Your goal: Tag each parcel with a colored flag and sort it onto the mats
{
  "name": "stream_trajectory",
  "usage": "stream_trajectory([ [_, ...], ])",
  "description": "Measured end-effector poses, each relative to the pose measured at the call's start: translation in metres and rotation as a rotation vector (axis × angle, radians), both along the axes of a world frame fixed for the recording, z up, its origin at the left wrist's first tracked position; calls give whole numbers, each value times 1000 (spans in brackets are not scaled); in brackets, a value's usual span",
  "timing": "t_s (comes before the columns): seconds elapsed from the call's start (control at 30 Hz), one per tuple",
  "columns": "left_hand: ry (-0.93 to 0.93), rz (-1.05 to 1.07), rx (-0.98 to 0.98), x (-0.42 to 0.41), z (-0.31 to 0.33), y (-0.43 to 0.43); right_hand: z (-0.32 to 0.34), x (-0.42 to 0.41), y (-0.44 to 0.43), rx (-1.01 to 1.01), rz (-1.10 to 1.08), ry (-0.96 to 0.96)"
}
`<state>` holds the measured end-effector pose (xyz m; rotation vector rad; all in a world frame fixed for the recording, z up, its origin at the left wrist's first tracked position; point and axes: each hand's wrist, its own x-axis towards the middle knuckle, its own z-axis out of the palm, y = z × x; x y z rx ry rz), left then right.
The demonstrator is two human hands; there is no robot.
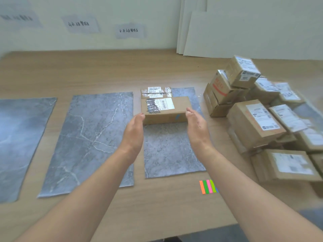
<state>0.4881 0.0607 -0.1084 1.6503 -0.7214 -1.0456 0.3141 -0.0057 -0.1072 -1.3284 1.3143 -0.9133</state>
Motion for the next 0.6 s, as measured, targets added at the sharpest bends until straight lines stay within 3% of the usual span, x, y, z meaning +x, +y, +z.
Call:
stream_trajectory([
  [0.3, 51, -174, -32, -18, 41, 80, 47, -8, 112, 41, -116, -124],
  [0.6, 66, -335, -70, -79, 76, 93, 82, -66, 147, -17, -217, -179],
])
